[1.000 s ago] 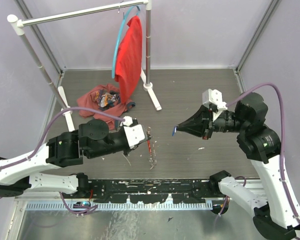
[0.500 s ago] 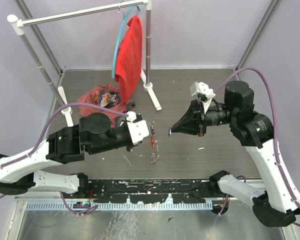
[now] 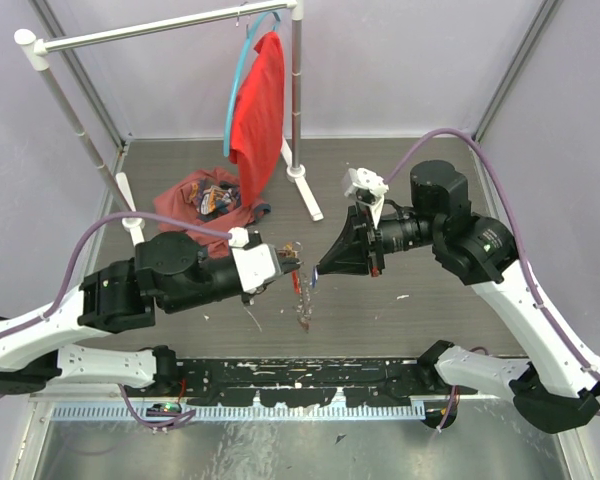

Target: Put the keys on the keyring

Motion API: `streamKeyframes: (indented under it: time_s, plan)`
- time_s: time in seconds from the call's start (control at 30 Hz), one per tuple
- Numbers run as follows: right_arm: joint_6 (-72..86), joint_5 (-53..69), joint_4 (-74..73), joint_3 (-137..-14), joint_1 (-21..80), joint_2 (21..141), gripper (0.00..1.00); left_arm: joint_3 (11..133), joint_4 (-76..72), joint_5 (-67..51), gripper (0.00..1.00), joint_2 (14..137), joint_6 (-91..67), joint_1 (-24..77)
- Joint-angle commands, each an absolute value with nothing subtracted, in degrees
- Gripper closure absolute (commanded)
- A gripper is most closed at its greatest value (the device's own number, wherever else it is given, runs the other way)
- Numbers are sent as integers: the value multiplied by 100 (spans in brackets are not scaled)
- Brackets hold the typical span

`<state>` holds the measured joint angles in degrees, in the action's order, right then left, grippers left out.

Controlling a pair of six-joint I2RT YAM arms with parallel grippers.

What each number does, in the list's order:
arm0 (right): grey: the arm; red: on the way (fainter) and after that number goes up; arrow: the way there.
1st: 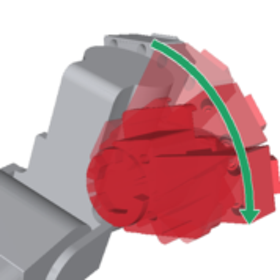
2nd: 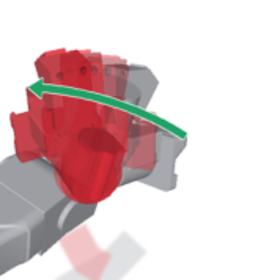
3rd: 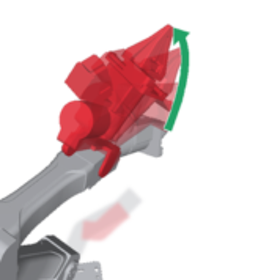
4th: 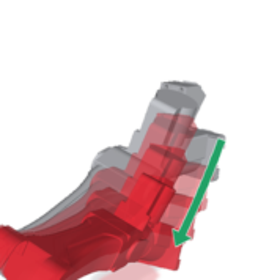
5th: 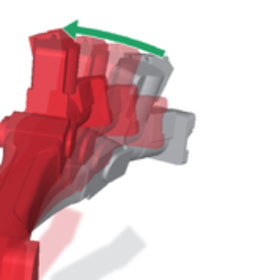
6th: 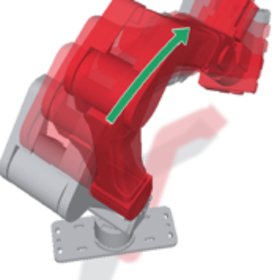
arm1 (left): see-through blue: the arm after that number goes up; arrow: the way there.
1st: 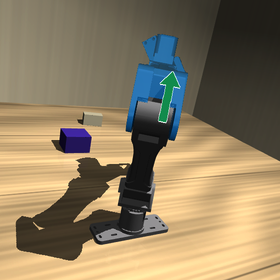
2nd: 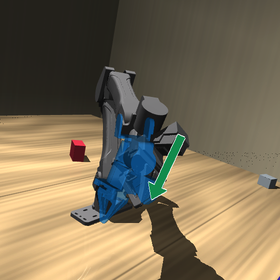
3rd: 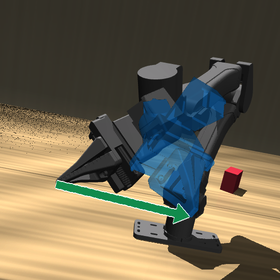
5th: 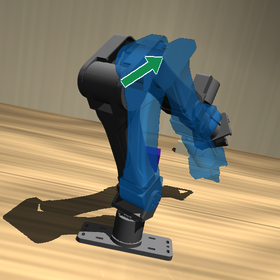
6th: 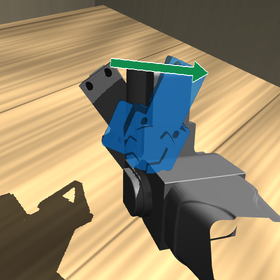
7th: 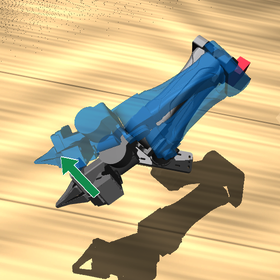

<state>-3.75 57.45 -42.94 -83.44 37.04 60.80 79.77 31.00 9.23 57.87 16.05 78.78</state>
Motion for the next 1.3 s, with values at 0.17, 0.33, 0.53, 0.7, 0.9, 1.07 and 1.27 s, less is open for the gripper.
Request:
streamKeyframes:
  time_s: [0.17,0.33,0.53,0.7,0.9,1.07,1.27]
  plan:
    - [475,5773,-3302,-8380,3796,6050,99,7694,2340,780,100,5444,1818,7866]
    - [432,5801,-3429,-8422,3879,6224,99,7577,2059,1020,100,5426,1859,7866]
    - [405,5808,-3441,-8463,3957,6307,99,7504,1825,1234,100,5406,1969,7864]
    - [404,5789,-3428,-8472,3975,6319,99,7504,1824,1188,100,5440,2004,7871]
    - [406,5776,-3364,-8450,3984,6257,99,7499,1846,1180,100,5424,2004,7866]
    - [456,5750,-3261,-8439,3987,6227,99,7504,1870,1148,100,5428,2000,7864]
    - [505,5662,-3162,-8425,3985,6197,99,7488,1900,1125,100,5407,2004,7864]
